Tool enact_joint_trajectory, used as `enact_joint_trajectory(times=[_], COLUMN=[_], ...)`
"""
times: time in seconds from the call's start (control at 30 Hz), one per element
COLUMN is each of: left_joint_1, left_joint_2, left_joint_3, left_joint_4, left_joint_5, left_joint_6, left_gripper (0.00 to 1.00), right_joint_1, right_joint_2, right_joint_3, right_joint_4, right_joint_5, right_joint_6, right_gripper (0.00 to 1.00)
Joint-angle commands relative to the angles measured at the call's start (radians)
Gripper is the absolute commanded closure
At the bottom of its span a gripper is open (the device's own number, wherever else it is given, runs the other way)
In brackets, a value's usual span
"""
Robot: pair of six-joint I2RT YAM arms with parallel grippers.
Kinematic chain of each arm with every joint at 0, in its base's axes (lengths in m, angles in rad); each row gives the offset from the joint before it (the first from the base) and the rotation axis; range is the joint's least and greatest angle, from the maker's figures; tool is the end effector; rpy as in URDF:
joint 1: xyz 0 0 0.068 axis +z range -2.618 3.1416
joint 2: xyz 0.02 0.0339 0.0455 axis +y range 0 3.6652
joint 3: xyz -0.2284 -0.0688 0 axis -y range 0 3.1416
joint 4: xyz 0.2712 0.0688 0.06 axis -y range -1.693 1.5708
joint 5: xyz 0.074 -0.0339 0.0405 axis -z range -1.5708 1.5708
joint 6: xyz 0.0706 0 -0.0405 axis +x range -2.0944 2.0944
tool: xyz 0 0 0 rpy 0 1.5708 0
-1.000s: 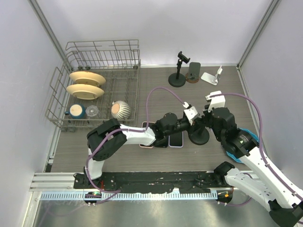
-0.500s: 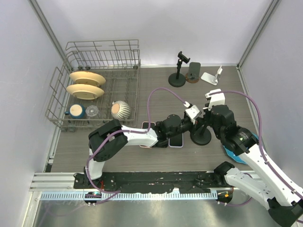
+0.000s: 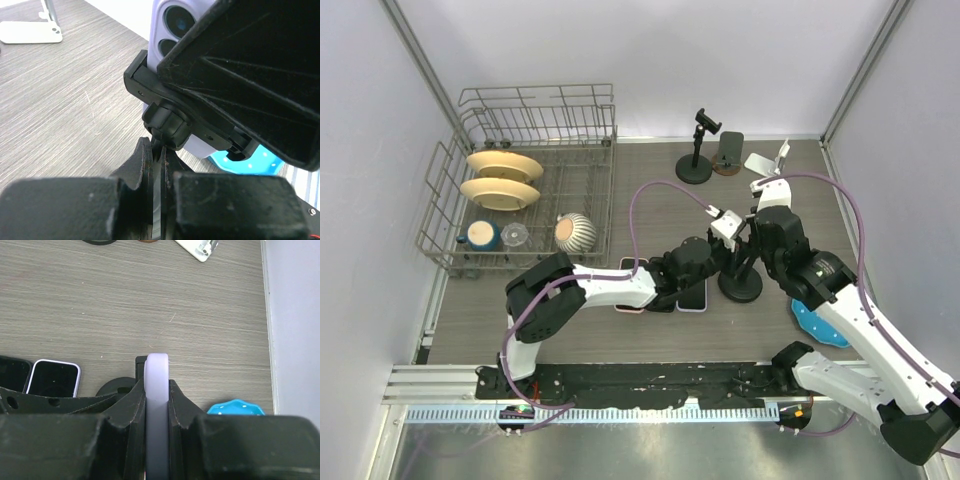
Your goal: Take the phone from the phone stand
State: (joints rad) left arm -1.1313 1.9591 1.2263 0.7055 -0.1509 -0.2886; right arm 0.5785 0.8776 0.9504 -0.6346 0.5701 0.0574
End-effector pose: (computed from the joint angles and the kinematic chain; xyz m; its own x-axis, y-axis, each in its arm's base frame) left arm 0.2189 -0.4407 0.1841 -0.2476 -0.1347 -0.9595 0.7931 0.5406 -0.2806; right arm 0.2327 0.1065 0.2977 -0.4498 -0.2360 -0.8614 -0.0521 0.9697 -0.2385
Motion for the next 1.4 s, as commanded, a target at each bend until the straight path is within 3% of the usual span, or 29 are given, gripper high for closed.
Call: enact_joint_trajectory(times=[0.0, 0.47, 0.63, 0.93, 1.37], left_joint_1=[0.103, 0.186, 0.202, 0.186, 0.125], left_joint_2=[-0.042, -0.046, -0.069, -0.08, -0.109], left_joint_3=[0.119, 0.157, 0.115, -0.001, -0.037], left_joint_4=[-0.041, -0.132, -0.106, 0.015, 0.057], left_joint_5=[-0.36, -0.392, -0.363, -0.266, -0.217], left_joint_6=[-0.021, -0.187, -0.199, -0.225, -0.193], left_gripper=[1.0, 1.0, 1.0, 1.0, 1.0], right_joint_1=[0.04, 0.041, 0.035, 0.004, -0.114], right_joint_2=[0.01, 0.06, 0.072, 0.075, 0.063], right_joint_3=[0.053, 0.091, 0.102, 0.111, 0.103], right_joint_4=[-0.185, -0.24, -0.272, -0.275, -0.231], right_joint_5=[-0.173, -0.142, 0.005, 0.122, 0.131], right_joint_6=[0.122, 0.154, 0.209, 0.288, 0.226], right_gripper=[0.99, 0.99, 0.99, 0.99, 0.99])
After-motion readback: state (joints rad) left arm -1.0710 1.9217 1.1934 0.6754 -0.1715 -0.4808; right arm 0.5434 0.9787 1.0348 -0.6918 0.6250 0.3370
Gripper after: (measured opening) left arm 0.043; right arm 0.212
